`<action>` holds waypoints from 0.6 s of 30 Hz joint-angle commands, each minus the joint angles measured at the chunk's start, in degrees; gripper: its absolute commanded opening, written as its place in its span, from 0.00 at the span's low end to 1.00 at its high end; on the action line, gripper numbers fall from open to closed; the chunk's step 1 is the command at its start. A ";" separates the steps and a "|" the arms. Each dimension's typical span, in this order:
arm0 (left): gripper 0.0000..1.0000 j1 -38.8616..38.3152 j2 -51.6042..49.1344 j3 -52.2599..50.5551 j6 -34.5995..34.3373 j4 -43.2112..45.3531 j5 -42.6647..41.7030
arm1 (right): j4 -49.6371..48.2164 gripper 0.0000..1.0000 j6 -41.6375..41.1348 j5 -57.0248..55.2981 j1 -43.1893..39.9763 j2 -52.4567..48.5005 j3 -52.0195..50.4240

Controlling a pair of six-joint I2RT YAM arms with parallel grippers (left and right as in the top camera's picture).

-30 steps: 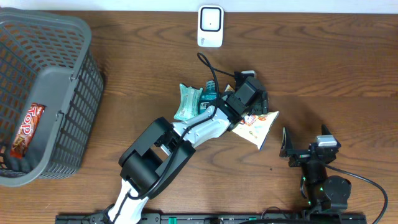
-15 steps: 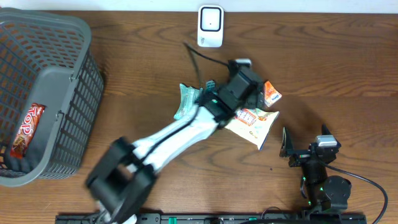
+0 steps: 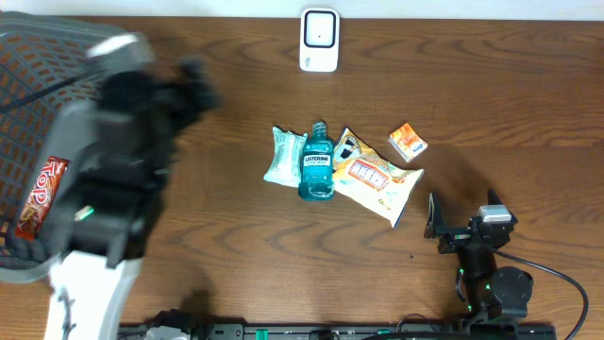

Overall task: Scan the item barcode
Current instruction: 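Carry the orange tissue pack out and drop it right of the wipes, then reach into the basket and grasp the red TOP chocolate bar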

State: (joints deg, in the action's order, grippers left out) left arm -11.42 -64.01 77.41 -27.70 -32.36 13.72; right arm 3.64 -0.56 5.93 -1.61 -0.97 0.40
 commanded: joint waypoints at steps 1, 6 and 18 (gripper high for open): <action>0.99 12.00 2.36 0.28 1.11 -3.96 0.96 | 0.22 0.99 0.85 -0.02 0.20 0.33 -0.09; 0.99 26.60 -1.31 0.26 0.87 -11.15 0.92 | 0.22 0.99 0.85 -0.02 0.20 0.33 -0.09; 0.99 41.27 -22.38 -1.55 0.39 -8.79 0.28 | 0.22 0.99 0.85 -0.02 0.20 0.33 -0.09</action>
State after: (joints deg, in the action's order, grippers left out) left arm 28.86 -80.82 76.84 -30.15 -42.19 13.89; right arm 3.64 -0.56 5.93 -1.61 -0.97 0.40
